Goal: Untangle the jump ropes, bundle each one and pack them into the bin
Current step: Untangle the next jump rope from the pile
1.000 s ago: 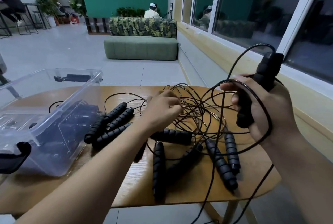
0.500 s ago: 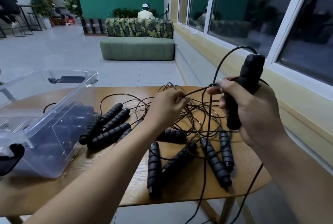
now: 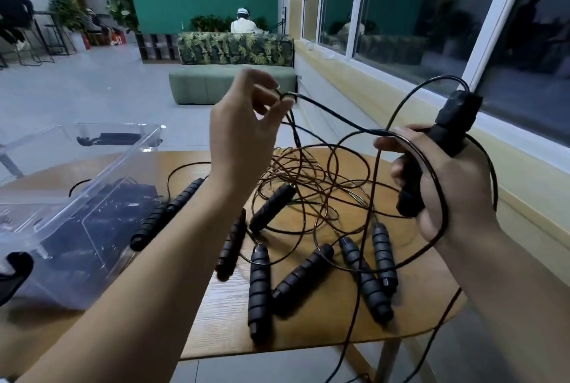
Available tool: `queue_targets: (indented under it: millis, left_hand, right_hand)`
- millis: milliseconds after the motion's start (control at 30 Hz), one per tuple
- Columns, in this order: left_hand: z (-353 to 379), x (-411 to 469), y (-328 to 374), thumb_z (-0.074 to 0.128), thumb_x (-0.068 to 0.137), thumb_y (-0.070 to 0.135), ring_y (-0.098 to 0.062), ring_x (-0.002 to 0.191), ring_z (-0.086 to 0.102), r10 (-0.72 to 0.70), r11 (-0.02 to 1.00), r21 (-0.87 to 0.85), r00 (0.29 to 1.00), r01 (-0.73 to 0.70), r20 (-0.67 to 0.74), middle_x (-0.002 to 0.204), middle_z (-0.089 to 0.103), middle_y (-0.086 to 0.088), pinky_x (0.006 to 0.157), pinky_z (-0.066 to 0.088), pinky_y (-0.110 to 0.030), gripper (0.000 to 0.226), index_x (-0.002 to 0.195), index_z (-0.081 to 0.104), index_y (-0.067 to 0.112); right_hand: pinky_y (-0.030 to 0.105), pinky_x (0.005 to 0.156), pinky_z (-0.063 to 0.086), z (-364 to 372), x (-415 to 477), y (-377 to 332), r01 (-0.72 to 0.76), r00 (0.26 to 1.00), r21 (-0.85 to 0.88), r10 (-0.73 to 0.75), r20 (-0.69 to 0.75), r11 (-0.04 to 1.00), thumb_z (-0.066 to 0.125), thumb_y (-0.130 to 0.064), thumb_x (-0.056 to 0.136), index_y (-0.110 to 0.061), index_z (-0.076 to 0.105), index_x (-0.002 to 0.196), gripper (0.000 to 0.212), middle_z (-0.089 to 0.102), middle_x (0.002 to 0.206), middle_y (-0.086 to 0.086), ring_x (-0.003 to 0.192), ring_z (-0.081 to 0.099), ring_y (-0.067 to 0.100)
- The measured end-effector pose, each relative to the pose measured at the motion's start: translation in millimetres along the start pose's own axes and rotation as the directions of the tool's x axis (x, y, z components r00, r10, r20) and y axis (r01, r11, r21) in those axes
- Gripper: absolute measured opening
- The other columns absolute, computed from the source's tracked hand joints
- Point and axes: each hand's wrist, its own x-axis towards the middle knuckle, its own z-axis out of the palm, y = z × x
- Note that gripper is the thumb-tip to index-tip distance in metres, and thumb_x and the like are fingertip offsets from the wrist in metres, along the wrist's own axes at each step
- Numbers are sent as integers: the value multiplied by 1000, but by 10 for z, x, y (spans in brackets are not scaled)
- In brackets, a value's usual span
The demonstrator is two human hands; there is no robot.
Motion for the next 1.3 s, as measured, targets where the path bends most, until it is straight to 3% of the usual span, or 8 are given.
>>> queue_targets:
  millis: [67,200,400,633,800,1000,1167,1300]
  left_hand:
    - [-14,-5,-47,78,97,22,-7,81,67,-11,1000,6,999,11,37,89,72,8,72,58,-28,14,104,68,14]
    - [92,-170,-228,61,108,35,-12,83,75,-238,971,64,933,229,269,89,78,5,78,60,-46,18,105,65,18]
    - [65,-341,-362,79,96,23,-6,77,76,-348,926,77,757,369,553,87,79,5,77,65,-37,13,100,66,22]
    - [94,-244,-163,78,96,23,-1,90,71,-178,981,5,902,192,392,94,77,13,76,55,-18,11,105,73,24]
    - [64,-201,149,68,89,-1,1,121,56,-62,997,10,759,73,648,136,59,16,87,44,-4,69,145,54,36]
    - [112,-216,513,65,103,19,-10,103,68,-14,915,-340,860,216,511,107,74,9,85,59,-37,10,113,68,20]
    - [143,-319,506,76,97,39,-15,94,72,-1,916,-313,781,252,624,97,75,6,81,61,-38,23,106,67,20]
    - [80,-274,404,76,98,38,-13,87,67,2,921,-284,726,266,688,94,73,8,76,54,-35,20,106,68,21]
  right_hand:
    - [20,46,37,16,-12,7,15,1000,-6,-15,-6,1000,71,-20,102,-15,69,99,7,81,96,17,55,54,22]
    - [21,46,37,44,-38,0,26,1000,-26,-27,-13,999,71,-21,102,-15,69,98,8,81,96,17,56,55,23]
    - [21,47,37,34,-35,-4,28,999,-26,-28,-20,999,71,-20,104,-13,69,101,8,81,93,15,55,57,23]
    - [23,47,41,51,-50,-11,50,999,-49,-50,1,998,74,-18,100,-15,71,94,8,78,85,12,55,58,21]
    - [30,56,46,97,-65,7,62,997,-32,-61,39,998,78,-13,96,-19,75,83,15,77,83,15,58,58,23]
    - [36,61,50,114,-84,114,115,989,-153,-99,108,982,87,-15,89,-15,77,84,11,74,80,19,60,62,24]
    - [38,58,47,119,-109,163,83,990,-250,-50,134,965,80,-20,95,-29,76,83,16,67,62,7,55,60,23]
    - [40,61,48,113,-120,168,71,989,-215,-40,145,974,82,-24,95,-27,78,89,8,66,62,7,58,60,28]
